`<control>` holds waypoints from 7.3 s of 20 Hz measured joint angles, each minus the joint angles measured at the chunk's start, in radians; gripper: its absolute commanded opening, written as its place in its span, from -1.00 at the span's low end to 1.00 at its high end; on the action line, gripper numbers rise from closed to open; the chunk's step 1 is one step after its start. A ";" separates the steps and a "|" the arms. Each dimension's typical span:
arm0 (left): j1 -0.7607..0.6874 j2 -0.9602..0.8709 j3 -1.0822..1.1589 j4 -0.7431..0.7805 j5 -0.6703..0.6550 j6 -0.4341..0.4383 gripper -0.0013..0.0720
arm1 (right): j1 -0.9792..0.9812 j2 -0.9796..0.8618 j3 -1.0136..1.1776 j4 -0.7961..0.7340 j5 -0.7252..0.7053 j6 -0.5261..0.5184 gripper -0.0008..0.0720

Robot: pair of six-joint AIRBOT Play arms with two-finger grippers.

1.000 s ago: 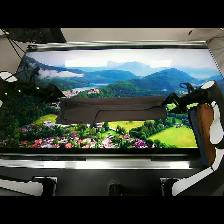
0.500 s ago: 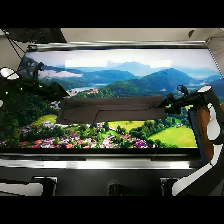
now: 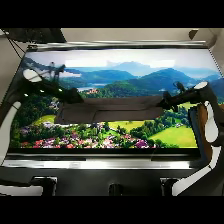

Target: Fold the shirts.

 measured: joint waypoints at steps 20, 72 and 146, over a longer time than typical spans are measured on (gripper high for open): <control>-0.464 -0.426 0.025 -0.693 0.475 0.033 -0.90 | 0.290 0.633 0.001 -0.020 0.039 0.072 -0.86; 0.214 0.465 0.025 -0.031 0.246 0.011 -0.89 | 0.299 0.219 -0.073 0.129 -0.187 0.056 -0.86; -0.027 0.393 -0.297 0.690 0.042 -0.377 0.99 | 0.318 0.457 0.109 -0.529 0.184 0.288 0.89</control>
